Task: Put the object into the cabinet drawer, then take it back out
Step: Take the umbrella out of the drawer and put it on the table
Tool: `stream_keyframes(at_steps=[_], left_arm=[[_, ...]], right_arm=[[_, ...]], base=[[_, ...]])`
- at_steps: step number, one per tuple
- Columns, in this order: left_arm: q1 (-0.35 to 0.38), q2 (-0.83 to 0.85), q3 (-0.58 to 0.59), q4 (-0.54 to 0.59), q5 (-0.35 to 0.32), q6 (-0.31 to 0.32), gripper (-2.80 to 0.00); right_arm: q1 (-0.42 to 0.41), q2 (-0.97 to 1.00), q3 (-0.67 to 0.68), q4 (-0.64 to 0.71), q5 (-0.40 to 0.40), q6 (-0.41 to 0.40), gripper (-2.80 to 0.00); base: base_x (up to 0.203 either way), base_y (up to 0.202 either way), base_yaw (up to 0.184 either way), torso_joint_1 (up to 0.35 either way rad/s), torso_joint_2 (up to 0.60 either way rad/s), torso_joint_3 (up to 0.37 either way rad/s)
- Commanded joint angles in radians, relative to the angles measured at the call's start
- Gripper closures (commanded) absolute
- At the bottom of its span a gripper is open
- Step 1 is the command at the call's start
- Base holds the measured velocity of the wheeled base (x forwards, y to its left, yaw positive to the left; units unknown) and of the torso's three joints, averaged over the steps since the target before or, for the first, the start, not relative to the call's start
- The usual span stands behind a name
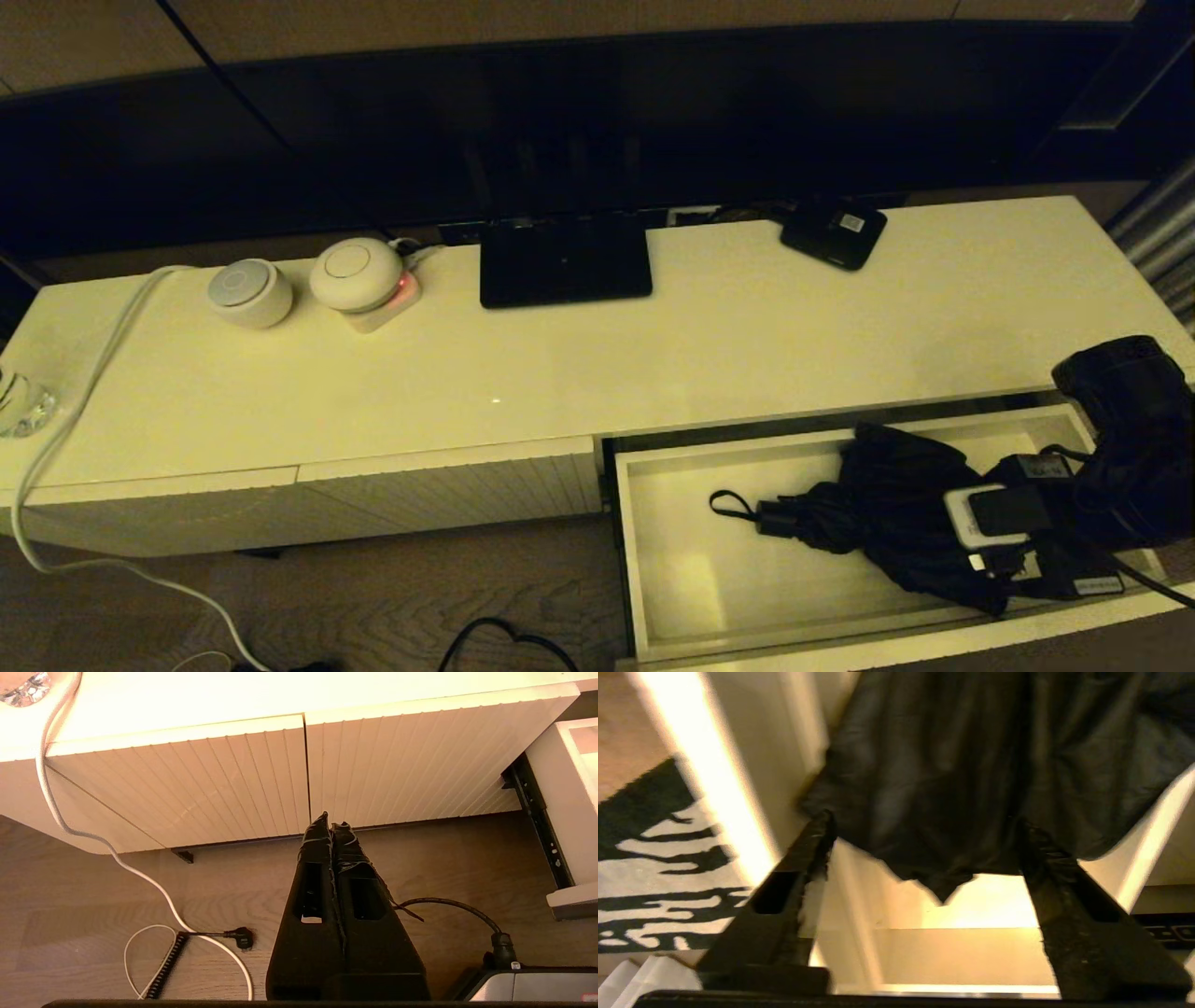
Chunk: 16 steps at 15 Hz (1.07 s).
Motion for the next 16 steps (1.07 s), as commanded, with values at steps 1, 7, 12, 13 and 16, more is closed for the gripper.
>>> stream_keyframes(at_steps=[1,7,12,13,16], left_arm=[[0.000,0.000,0.003,0.000,0.000,0.000,0.00],[0.000,0.000,0.003,0.000,0.000,0.000,0.00],[0.000,0.000,0.003,0.000,0.000,0.000,0.00],[0.000,0.000,0.003,0.000,0.000,0.000,0.00],[0.000,0.000,0.003,0.000,0.000,0.000,0.00]], right_arm=[[0.000,0.067,-0.046,0.001,0.002,-0.005,-2.80],[0.001,0.148,-0.075,-0.042,0.002,-0.002,-2.80],[0.000,0.216,-0.134,-0.053,0.005,-0.001,-2.80],[0.000,0.224,-0.138,-0.064,0.004,0.001,-2.80],[0.002,0.241,-0.138,-0.079,0.006,0.003,-2.80]], base=[[0.000,0.000,0.000,0.000,0.00,0.000],[0.000,0.000,0.000,0.000,0.00,0.000],[0.000,0.000,0.000,0.000,0.00,0.000],[0.000,0.000,0.000,0.000,0.00,0.000],[0.000,0.000,0.000,0.000,0.00,0.000]])
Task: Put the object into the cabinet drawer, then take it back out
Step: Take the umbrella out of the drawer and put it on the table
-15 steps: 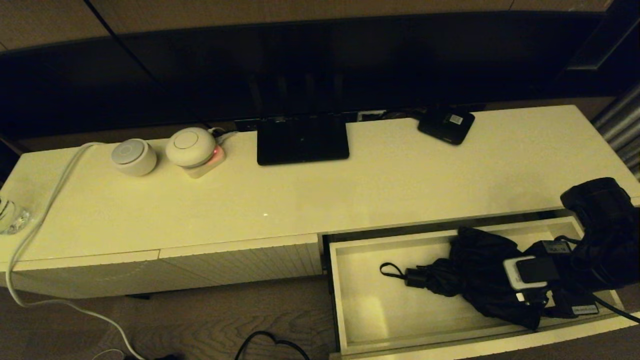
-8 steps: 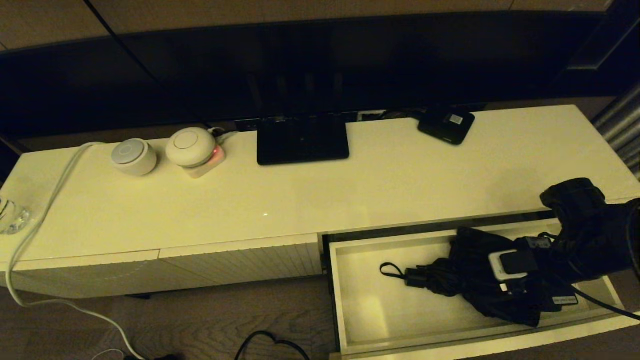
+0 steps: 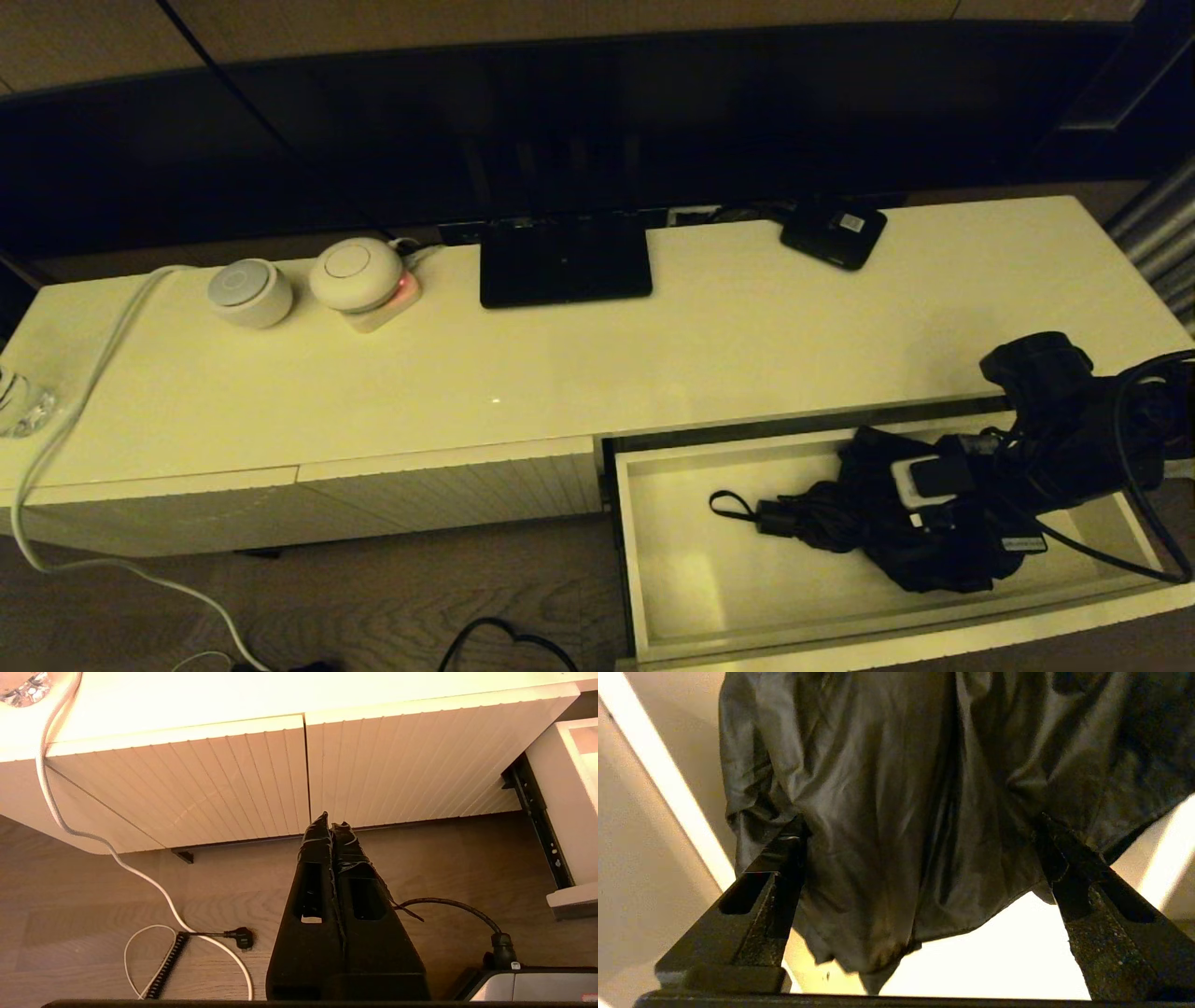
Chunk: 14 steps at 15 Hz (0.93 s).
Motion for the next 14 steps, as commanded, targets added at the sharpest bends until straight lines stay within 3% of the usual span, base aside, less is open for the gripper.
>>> stream_keyframes(at_steps=[1,11,12,14], left_arm=[[0.000,0.000,0.003,0.000,0.000,0.000,0.00],[0.000,0.000,0.003,0.000,0.000,0.000,0.00],[0.000,0.000,0.003,0.000,0.000,0.000,0.00],[0.000,0.000,0.003,0.000,0.000,0.000,0.00]], right_arm=[[0.006,0.022,-0.006,-0.003,0.001,-0.007,-2.80],[0.010,0.046,0.048,-0.059,0.003,0.015,-2.80],[0.013,0.045,0.061,-0.079,0.004,0.020,0.00],[0.016,0.031,0.065,-0.085,0.004,0.021,0.00]], base=[[0.000,0.000,0.000,0.000,0.00,0.000],[0.000,0.000,0.000,0.000,0.00,0.000],[0.000,0.000,0.000,0.000,0.00,0.000],[0.000,0.000,0.000,0.000,0.00,0.000]])
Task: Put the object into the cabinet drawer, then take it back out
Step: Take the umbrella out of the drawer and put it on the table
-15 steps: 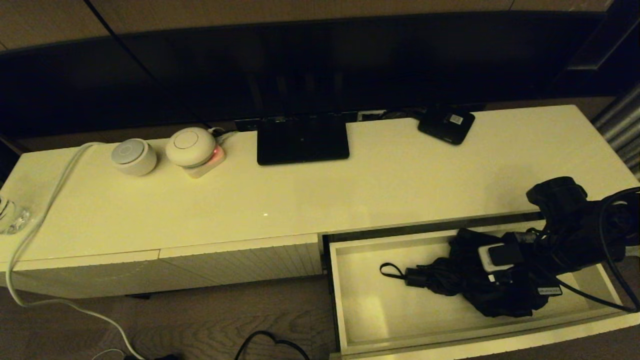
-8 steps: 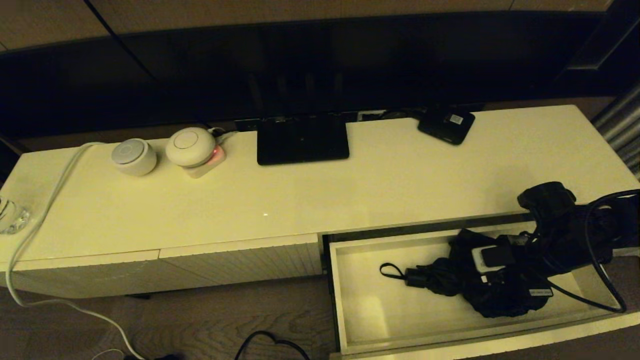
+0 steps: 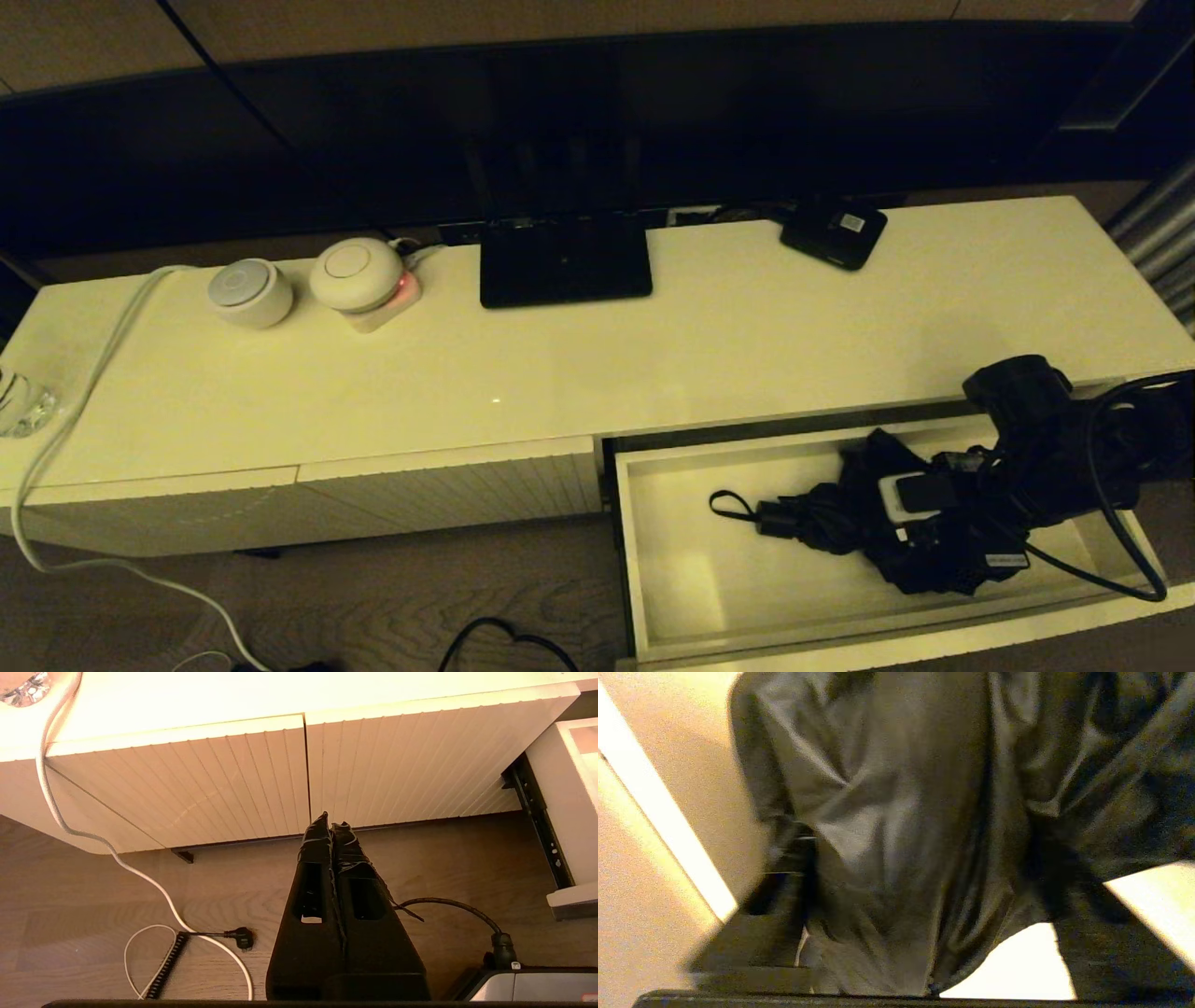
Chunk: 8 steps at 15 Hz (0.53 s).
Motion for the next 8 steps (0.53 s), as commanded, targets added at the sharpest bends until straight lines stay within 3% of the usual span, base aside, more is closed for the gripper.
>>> stream_keyframes(at_steps=[1,8], left_arm=[[0.000,0.000,0.003,0.000,0.001,0.000,0.00],[0.000,0.000,0.003,0.000,0.001,0.000,0.00]], right_arm=[[0.003,-0.020,0.005,0.005,0.001,-0.007,0.00],[0.018,-0.084,0.067,0.000,0.001,-0.006,0.00]], base=[[0.000,0.000,0.000,0.000,0.00,0.000],[0.000,0.000,0.000,0.000,0.00,0.000]])
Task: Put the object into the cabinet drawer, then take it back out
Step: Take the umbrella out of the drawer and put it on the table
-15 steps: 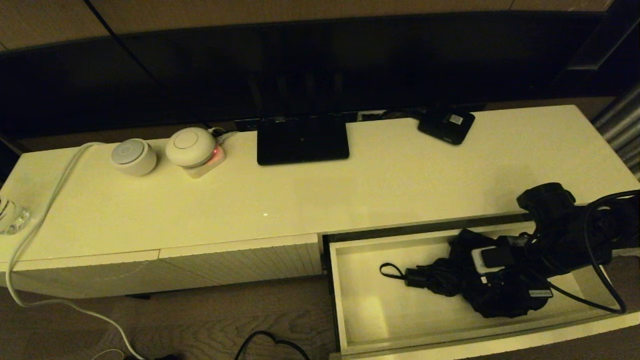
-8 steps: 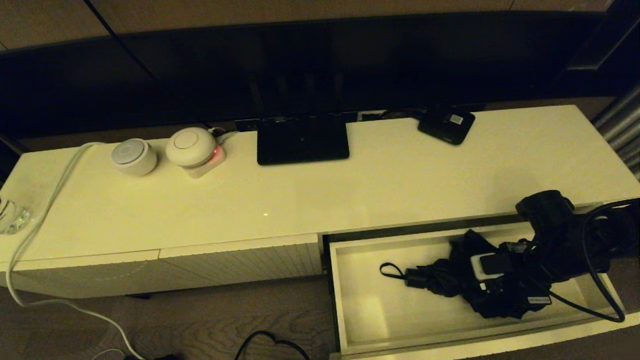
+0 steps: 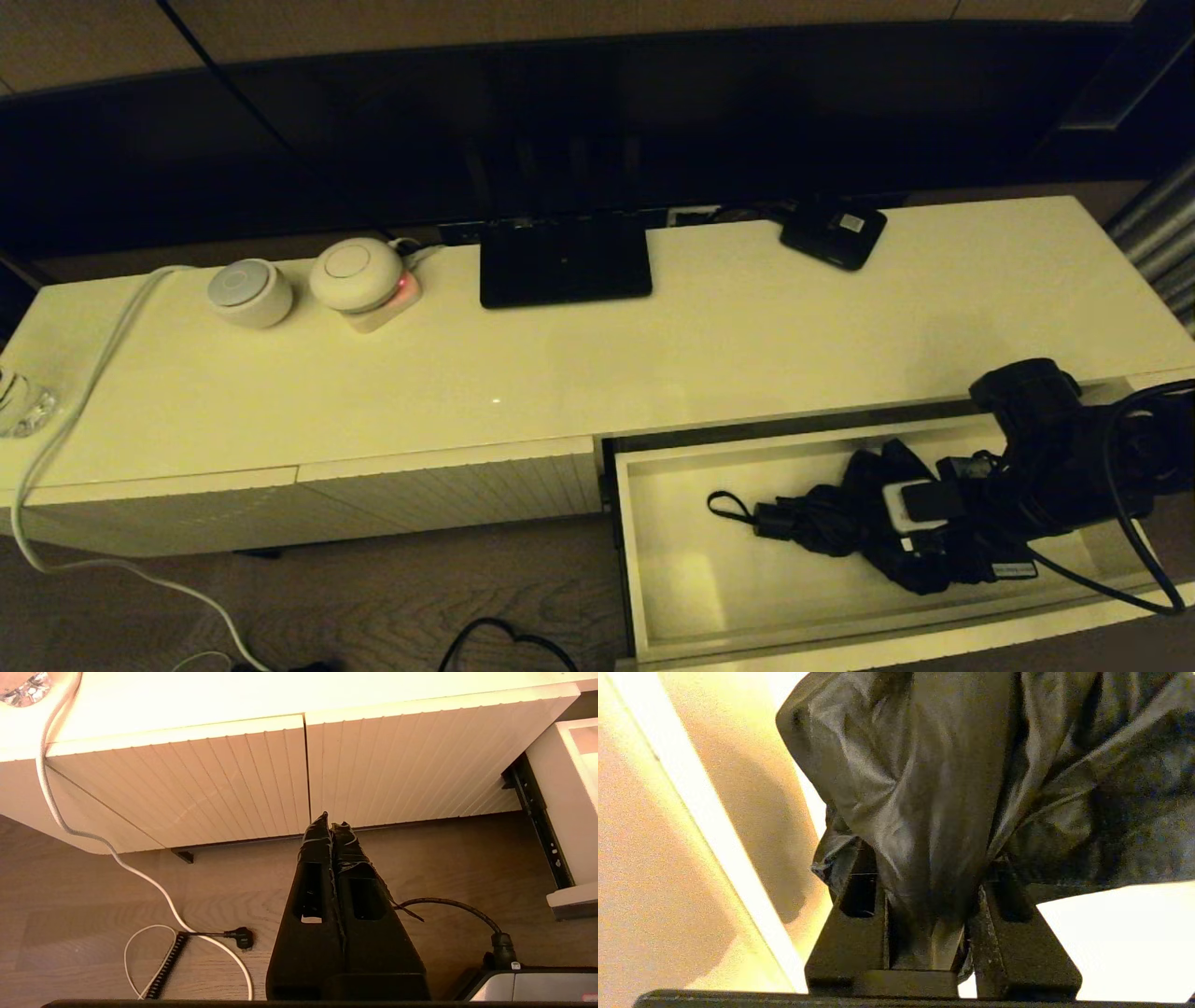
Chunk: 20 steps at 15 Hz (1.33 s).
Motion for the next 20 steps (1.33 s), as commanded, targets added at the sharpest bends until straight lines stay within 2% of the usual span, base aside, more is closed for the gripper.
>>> stream_keyframes(at_steps=[1,15,20], left_arm=[[0.000,0.000,0.003,0.000,0.001,0.000,0.00],[0.000,0.000,0.003,0.000,0.001,0.000,0.00],[0.000,0.000,0.003,0.000,0.001,0.000,0.00]], right_arm=[[0.003,-0.061,0.034,0.001,0.000,-0.009,0.00],[0.004,-0.561,0.132,0.026,-0.005,-0.013,0.00],[0.003,-0.658,0.023,0.027,-0.002,-0.002,0.00]], base=[[0.000,0.000,0.000,0.000,0.00,0.000],[0.000,0.000,0.000,0.000,0.00,0.000],[0.000,0.000,0.000,0.000,0.00,0.000]])
